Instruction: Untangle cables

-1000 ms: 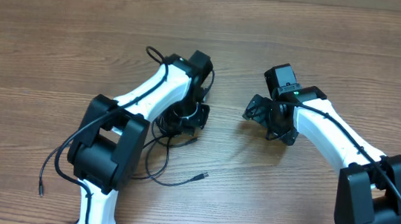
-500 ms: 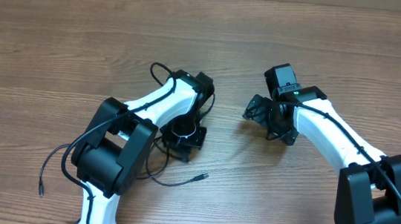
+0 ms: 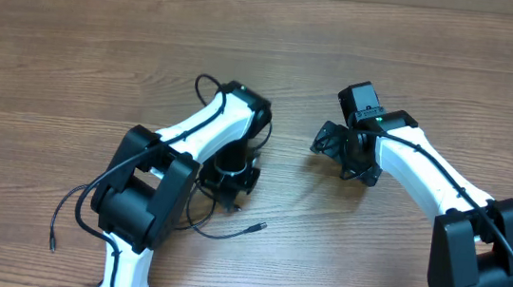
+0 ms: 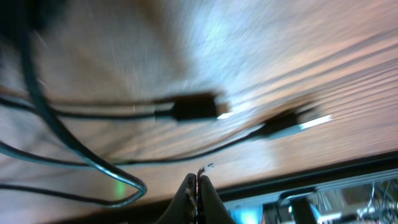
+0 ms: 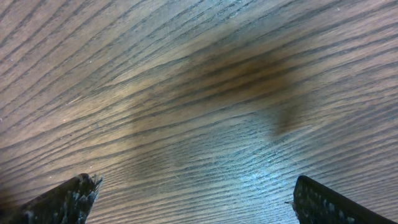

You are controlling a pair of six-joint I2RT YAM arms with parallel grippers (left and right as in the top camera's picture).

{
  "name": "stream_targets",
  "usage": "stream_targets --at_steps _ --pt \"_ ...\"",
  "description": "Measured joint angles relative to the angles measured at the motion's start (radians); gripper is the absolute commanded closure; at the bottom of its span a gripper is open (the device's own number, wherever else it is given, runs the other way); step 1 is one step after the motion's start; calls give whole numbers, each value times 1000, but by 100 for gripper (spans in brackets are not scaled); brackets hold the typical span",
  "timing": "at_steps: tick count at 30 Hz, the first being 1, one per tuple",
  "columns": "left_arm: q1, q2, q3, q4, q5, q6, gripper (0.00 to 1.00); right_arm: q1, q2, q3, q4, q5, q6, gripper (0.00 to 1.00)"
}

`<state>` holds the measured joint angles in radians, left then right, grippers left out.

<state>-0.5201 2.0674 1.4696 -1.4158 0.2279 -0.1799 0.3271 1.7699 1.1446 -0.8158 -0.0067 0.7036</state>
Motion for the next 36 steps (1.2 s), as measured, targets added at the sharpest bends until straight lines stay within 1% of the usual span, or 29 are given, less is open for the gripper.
stream_targets --at_steps 1,3,6,7,8,9,12,14,18,23,32,36 --pt "0 0 24 6 1 0 95 0 0 0 0 0 0 0" --pt "0 0 54 30 5 0 89 0 0 0 0 0 0 0" --pt "0 0 71 91 12 -3 76 0 0 0 1 -1 0 0" --pt "0 0 71 117 13 -4 67 0 0 0 0 0 -1 0" --pt "0 0 71 150 12 -3 60 0 0 0 0 0 -1 0" --pt "0 0 72 177 12 -5 58 0 0 0 0 -1 0 0" --pt "0 0 73 264 7 -7 58 0 0 0 0 0 0 0" --pt "0 0 74 303 -10 -12 62 0 0 0 0 0 -1 0" --pt "0 0 74 337 -86 -71 64 0 0 0 0 0 0 0" --pt "0 0 74 335 -163 -128 61 0 0 0 0 0 0 0" --pt "0 0 58 352 -233 -182 55 0 0 0 0 -1 0 0" --pt "0 0 47 377 -275 -207 55 0 0 0 0 0 -1 0"
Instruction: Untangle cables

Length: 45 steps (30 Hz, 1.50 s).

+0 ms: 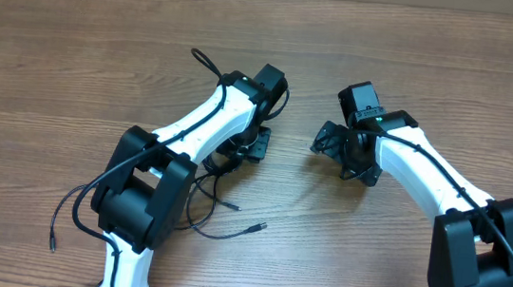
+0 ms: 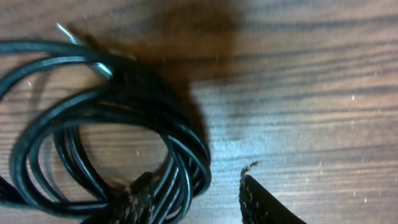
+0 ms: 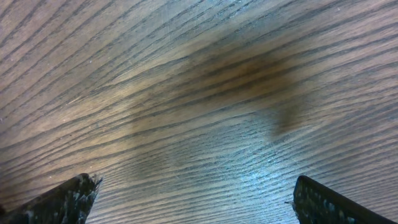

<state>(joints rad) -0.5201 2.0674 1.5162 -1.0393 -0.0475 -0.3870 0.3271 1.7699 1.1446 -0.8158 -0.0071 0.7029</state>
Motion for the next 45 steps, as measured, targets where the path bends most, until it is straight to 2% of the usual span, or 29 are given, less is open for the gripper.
stream_targets --at_steps 5,15,21,23,24,25,34,37,40,45 --pt "0 0 -1 34 -14 -13 62 0 0 0 0 0 0 0" --pt "0 0 -13 45 -18 -30 62 0 0 0 0 0 0 0" --pt "0 0 -97 172 -21 -33 63 0 0 0 0 0 0 0" --pt "0 -13 -122 220 -21 -35 75 0 0 0 0 0 0 0" --pt "0 -16 -129 233 -22 -37 87 0 0 0 0 0 1 0" --pt "0 -18 -132 238 -21 -40 96 0 0 0 0 0 0 0" --pt "11 -22 -128 239 -11 -34 96 0 0 0 0 0 0 0" --pt "41 -15 -88 221 89 3 96 0 0 0 0 0 1 0" --pt "92 -8 -13 190 269 68 96 0 0 0 0 0 0 0" --pt "210 -7 133 99 739 272 96 0 0 0 0 -23 1 0"
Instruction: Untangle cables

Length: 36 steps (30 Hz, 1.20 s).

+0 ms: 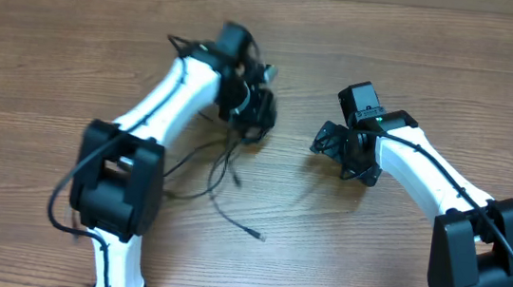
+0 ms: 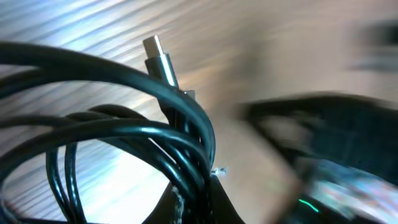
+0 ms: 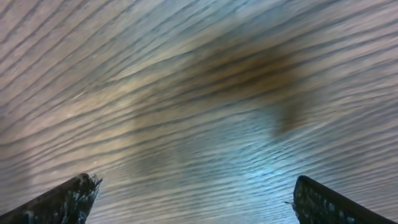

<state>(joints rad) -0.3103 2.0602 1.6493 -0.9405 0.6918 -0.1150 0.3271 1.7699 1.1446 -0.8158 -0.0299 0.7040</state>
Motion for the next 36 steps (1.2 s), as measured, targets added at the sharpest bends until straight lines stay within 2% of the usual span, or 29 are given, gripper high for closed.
stream_targets --at_steps 4,6,9,13,21,26,31,36 --pt "83 0 58 -24 367 143 96 0 0 0 1 -79 -1 0" --pt "108 0 59 -16 492 174 96 0 0 0 9 -113 -1 0" --pt "127 0 59 -14 624 182 96 0 0 0 66 -242 -54 0" --pt "150 0 59 5 754 137 96 -1 0 0 201 -525 -242 0" --pt "267 0 59 11 835 12 96 -19 -22 0 339 -956 -544 0" --pt "304 0 59 5 835 -105 96 -3 -39 0 458 -1066 -639 0" --pt "283 0 59 5 813 -251 96 80 -39 0 577 -958 -560 0" --pt "266 0 59 5 811 -327 96 169 -39 0 657 -718 -376 0"
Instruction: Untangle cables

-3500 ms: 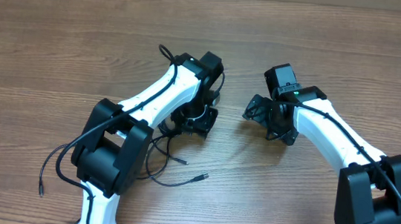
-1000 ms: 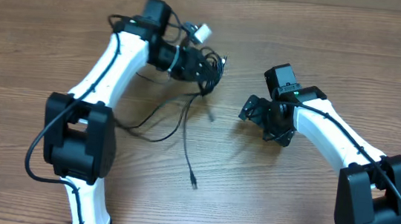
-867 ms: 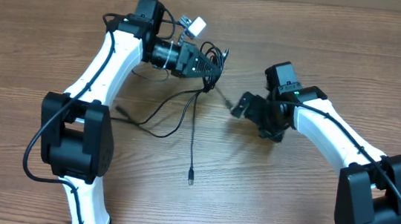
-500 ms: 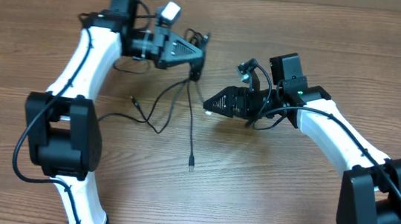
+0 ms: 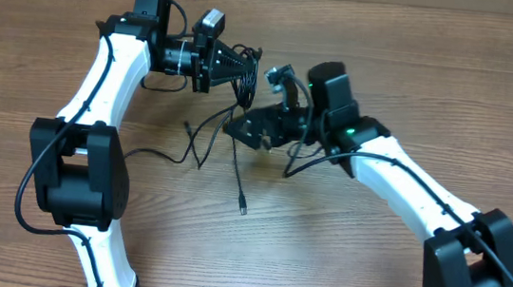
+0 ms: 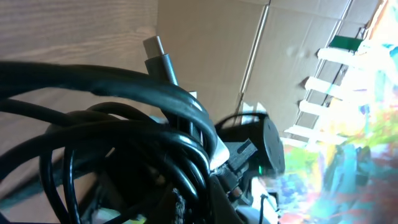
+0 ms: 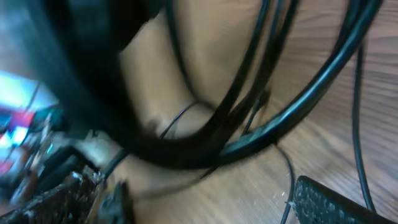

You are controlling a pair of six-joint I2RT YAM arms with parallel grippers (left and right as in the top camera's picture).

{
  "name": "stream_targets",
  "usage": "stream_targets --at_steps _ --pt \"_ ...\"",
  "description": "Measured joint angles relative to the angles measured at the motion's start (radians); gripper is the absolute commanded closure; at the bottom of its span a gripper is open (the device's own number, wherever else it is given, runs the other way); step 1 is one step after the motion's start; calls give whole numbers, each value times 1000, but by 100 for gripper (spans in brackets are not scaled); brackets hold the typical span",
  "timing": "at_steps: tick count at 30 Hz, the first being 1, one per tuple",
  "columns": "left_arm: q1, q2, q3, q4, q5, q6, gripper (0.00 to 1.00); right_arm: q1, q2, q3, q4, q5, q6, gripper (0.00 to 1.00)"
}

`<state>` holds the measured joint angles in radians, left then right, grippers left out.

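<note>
A tangled bundle of black cables (image 5: 247, 83) hangs above the table, with my left gripper (image 5: 237, 69) shut on it at the back centre. In the left wrist view the coil (image 6: 124, 137) fills the frame, a silver plug (image 6: 155, 46) sticks up, and the left gripper (image 6: 196, 196) is pinched on the strands. Loose strands trail down to the table; one ends in a plug (image 5: 242, 209). My right gripper (image 5: 246, 129) is open just below and beside the bundle. In the right wrist view, blurred cable loops (image 7: 249, 112) cross ahead of its open fingers (image 7: 323, 199).
The wooden table (image 5: 416, 84) carries the trailing strands (image 5: 194, 147) in the middle. A cardboard wall runs along the back edge. The right arm's own grey cable (image 5: 297, 162) loops beside its wrist.
My left gripper has carried the bundle higher and turned to point right, toward the back centre. The right arm has moved left from bare wood and now has its open jaws at the hanging cables.
My left gripper was shut low over loose plugs near the table's front. It then stood open at the coil, then shut on the coil and lifted it. The right gripper stayed open over bare wood until it came across to the raised bundle now.
</note>
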<state>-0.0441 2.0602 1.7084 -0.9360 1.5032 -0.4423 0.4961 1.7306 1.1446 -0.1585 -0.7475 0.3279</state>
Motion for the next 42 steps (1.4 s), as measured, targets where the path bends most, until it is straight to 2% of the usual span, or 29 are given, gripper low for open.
stream_targets --at_steps 7,13,20,26,28,42 --pt "-10 0 0 0 9 -31 96 93 0 0 131 291 175 0" --pt "-22 0 0 1 23 -31 96 163 0 0 153 551 304 0" --pt "-11 1 1 20 9 -30 96 185 62 0 278 697 298 0" --pt "-6 11 1 21 -50 -22 96 187 123 0 326 725 227 0" --pt "-6 16 1 23 -69 -22 96 186 141 0 338 709 217 3" --pt "13 22 0 48 -56 -50 96 139 180 0 435 371 233 0"
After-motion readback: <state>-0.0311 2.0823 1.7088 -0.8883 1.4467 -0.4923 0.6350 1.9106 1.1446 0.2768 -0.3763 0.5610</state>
